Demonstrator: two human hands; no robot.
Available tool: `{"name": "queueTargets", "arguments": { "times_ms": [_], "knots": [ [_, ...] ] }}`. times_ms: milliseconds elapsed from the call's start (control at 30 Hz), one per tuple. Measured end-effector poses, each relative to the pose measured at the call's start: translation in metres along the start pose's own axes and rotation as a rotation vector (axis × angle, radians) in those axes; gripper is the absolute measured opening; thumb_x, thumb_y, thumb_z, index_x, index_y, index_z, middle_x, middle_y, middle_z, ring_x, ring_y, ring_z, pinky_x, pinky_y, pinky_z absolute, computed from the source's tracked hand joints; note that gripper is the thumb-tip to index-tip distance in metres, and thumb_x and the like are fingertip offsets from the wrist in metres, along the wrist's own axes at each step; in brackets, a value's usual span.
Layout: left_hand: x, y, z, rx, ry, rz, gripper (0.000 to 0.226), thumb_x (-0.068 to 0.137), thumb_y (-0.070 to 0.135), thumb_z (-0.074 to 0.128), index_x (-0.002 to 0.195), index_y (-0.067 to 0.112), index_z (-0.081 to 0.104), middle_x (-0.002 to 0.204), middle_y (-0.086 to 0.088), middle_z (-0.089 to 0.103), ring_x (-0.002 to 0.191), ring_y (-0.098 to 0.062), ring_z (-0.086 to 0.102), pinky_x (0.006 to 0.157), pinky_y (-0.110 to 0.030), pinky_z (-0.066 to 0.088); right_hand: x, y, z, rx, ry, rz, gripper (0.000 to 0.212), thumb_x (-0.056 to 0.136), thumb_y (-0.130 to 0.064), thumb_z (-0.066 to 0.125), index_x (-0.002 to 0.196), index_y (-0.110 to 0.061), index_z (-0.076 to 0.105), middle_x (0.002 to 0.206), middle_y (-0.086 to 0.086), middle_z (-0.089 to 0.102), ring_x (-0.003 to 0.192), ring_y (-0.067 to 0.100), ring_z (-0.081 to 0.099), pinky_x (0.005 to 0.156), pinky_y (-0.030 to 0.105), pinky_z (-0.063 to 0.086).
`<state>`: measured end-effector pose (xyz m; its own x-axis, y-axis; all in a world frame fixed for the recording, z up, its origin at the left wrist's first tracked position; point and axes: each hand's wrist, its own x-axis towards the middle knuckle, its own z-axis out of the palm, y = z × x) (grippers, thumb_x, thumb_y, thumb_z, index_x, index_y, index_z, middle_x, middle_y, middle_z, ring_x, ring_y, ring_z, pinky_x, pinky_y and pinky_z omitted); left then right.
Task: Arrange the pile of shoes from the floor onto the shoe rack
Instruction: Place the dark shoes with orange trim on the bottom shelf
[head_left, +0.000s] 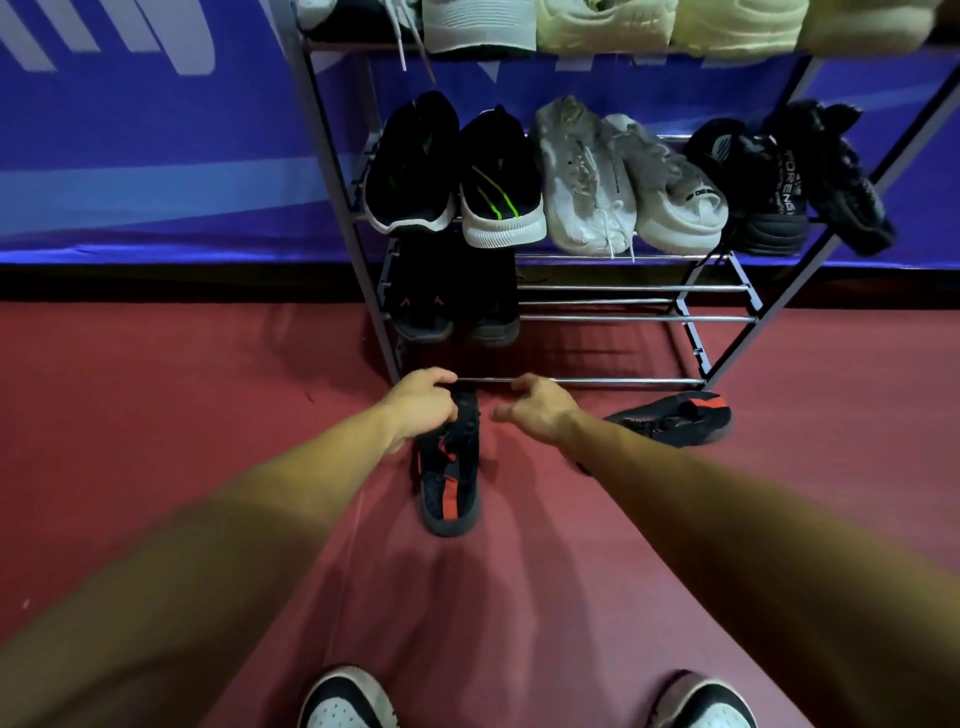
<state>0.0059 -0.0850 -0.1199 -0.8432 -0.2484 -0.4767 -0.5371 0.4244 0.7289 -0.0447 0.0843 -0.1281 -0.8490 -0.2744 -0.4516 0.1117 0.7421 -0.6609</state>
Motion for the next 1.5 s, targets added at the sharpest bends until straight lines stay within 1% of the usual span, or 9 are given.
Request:
{"name": "queueTargets", "arguments": {
  "times_ms": [333, 567, 700, 800, 933, 1167, 1300, 1400, 1500],
  "knots": [
    [0.017, -0.049, 0.005, 0.186, -0.039, -0.111, 0.050, 0.093, 0.002, 0.051, 0.142, 0.015, 0.048, 0.132, -0.003, 0.051, 0.112, -0.020, 0.050, 0.088, -0.020, 0.036, 0.013, 0.011, 0.049, -0.123, -0.204, 0.050, 0.056, 0.094, -0.032, 0.067, 0.140, -0.004, 0.052, 0.141, 0.012, 0.056, 0.128, 0.027, 0.054, 0.095, 0.028, 0.043],
    [0.028, -0.090, 0.020, 0.195, -0.178, -0.241, 0.058, 0.095, 0.013, 0.051, 0.150, 0.025, 0.036, 0.127, -0.002, 0.048, 0.107, -0.020, 0.051, 0.082, -0.028, 0.048, 0.037, 0.026, 0.078, -0.068, -0.319, 0.169, 0.022, 0.092, -0.023, 0.070, 0.084, -0.013, 0.052, 0.075, 0.005, 0.060, 0.060, 0.018, 0.057, 0.054, 0.028, 0.049],
    [0.033, -0.097, 0.028, 0.093, -0.180, -0.280, 0.064, 0.092, 0.010, 0.050, 0.151, 0.030, 0.034, 0.119, 0.003, 0.050, 0.102, -0.016, 0.051, 0.084, -0.032, 0.049, 0.038, 0.021, 0.084, -0.042, -0.370, 0.140, 0.025, 0.094, -0.019, 0.066, 0.116, -0.009, 0.061, 0.098, 0.011, 0.062, 0.076, 0.026, 0.061, 0.057, 0.026, 0.051],
    [0.032, -0.095, 0.031, 0.017, -0.177, -0.290, 0.065, 0.090, 0.006, 0.050, 0.148, 0.030, 0.036, 0.111, 0.005, 0.052, 0.103, -0.015, 0.051, 0.080, -0.031, 0.047, 0.035, 0.020, 0.084, -0.027, -0.376, 0.120, 0.034, 0.094, -0.015, 0.064, 0.127, -0.008, 0.058, 0.099, 0.010, 0.061, 0.061, 0.018, 0.058, 0.046, 0.020, 0.047],
    [0.024, -0.090, 0.032, -0.045, -0.137, -0.287, 0.065, 0.090, 0.002, 0.049, 0.147, 0.031, 0.037, 0.126, 0.000, 0.049, 0.111, -0.018, 0.053, 0.074, -0.026, 0.049, 0.027, 0.025, 0.072, 0.032, -0.371, 0.155, 0.040, 0.091, 0.001, 0.065, 0.129, -0.007, 0.056, 0.056, 0.000, 0.064, 0.041, 0.009, 0.056, 0.034, 0.015, 0.040],
    [0.004, -0.060, 0.043, -0.070, -0.058, -0.139, 0.062, 0.088, -0.002, 0.054, 0.146, 0.014, 0.042, 0.112, -0.002, 0.061, 0.107, -0.022, 0.060, 0.092, -0.035, 0.050, -0.002, 0.038, 0.038, 0.129, -0.262, 0.153, 0.046, 0.075, 0.003, 0.078, 0.117, -0.013, 0.067, 0.080, 0.008, 0.062, 0.058, 0.016, 0.048, 0.043, 0.020, 0.033],
    [-0.010, -0.024, 0.049, -0.060, -0.051, -0.039, 0.028, 0.084, -0.010, 0.059, 0.088, 0.018, 0.058, 0.092, -0.005, 0.063, 0.100, -0.024, 0.061, 0.089, -0.039, 0.051, -0.028, 0.042, 0.013, 0.177, -0.324, 0.185, 0.019, 0.085, -0.005, 0.074, 0.077, -0.016, 0.062, 0.074, 0.007, 0.057, 0.060, 0.014, 0.046, 0.053, 0.023, 0.031],
    [-0.017, -0.004, 0.054, -0.043, -0.040, 0.014, 0.048, 0.076, -0.006, 0.069, 0.122, 0.006, 0.063, 0.110, -0.009, 0.067, 0.109, -0.024, 0.064, 0.100, -0.039, 0.052, -0.049, 0.047, -0.014, 0.290, -0.315, 0.225, 0.023, 0.088, -0.006, 0.072, 0.071, -0.016, 0.060, 0.062, 0.001, 0.055, 0.053, 0.009, 0.048, 0.054, 0.020, 0.030],
    [-0.033, 0.015, 0.064, -0.089, -0.069, 0.020, 0.057, 0.075, -0.006, 0.068, 0.130, 0.006, 0.058, 0.108, -0.013, 0.067, 0.092, -0.025, 0.065, 0.078, -0.035, 0.053, -0.068, 0.053, -0.040, 0.381, -0.238, 0.280, 0.027, 0.085, -0.004, 0.073, 0.066, -0.015, 0.057, 0.046, -0.001, 0.047, 0.047, 0.010, 0.040, 0.058, 0.024, 0.034]
  ]
}}
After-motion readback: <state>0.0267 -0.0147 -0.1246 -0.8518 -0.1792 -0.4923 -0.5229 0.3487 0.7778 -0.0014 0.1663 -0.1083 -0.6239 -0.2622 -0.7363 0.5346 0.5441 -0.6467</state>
